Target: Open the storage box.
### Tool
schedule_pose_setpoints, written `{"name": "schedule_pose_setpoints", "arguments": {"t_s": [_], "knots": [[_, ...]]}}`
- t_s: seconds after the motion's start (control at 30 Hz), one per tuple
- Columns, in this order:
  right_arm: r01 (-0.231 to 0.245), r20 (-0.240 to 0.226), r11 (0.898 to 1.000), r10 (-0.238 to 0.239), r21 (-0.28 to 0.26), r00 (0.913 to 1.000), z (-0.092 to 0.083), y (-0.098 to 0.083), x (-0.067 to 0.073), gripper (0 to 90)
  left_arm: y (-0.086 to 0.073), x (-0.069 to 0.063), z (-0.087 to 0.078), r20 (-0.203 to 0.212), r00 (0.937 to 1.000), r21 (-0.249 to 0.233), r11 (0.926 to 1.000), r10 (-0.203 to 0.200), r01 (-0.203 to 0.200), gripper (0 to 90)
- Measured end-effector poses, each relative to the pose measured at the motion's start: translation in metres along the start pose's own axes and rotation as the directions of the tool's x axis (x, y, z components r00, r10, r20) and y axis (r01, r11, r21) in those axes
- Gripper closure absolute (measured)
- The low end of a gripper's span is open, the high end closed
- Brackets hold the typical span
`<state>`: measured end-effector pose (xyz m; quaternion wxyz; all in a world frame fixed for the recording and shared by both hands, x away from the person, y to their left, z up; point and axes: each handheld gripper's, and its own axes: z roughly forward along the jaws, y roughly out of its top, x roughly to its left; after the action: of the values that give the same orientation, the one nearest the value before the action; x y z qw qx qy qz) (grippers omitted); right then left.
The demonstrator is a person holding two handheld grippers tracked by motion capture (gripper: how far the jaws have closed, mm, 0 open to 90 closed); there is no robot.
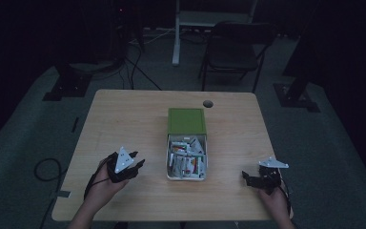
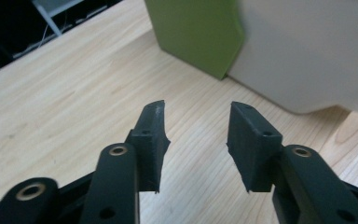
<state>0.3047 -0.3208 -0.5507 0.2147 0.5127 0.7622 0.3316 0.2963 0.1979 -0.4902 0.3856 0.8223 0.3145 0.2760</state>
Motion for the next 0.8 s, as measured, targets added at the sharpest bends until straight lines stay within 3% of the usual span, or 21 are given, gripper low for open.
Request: {"name": "schedule_pose_setpoints", "arguments": {"t_s": [0.47, 0.57, 0.8], "knots": [[0.001, 0.0, 1.0, -0.001, -0.001, 1.0, 0.0, 0.0, 0.0, 13.4, -0.034, 0.004, 0.009, 0.006, 0.9947, 0.047, 0.9936, -0.103, 0.103, 52.2], [0.0, 0.0, 1.0, 0.0, 0.0, 1.0, 0.0, 0.0, 0.0, 13.4, -0.041, 0.005, 0.011, 0.012, 0.9892, 0.054, 0.9879, -0.146, 0.145, 48.9], [0.0, 0.0, 1.0, 0.0, -0.001, 1.0, 0.0, 0.0, 0.0, 13.4, -0.052, 0.007, 0.011, 0.036, 0.9832, 0.068, 0.982, -0.179, 0.176, 39.9]]}}
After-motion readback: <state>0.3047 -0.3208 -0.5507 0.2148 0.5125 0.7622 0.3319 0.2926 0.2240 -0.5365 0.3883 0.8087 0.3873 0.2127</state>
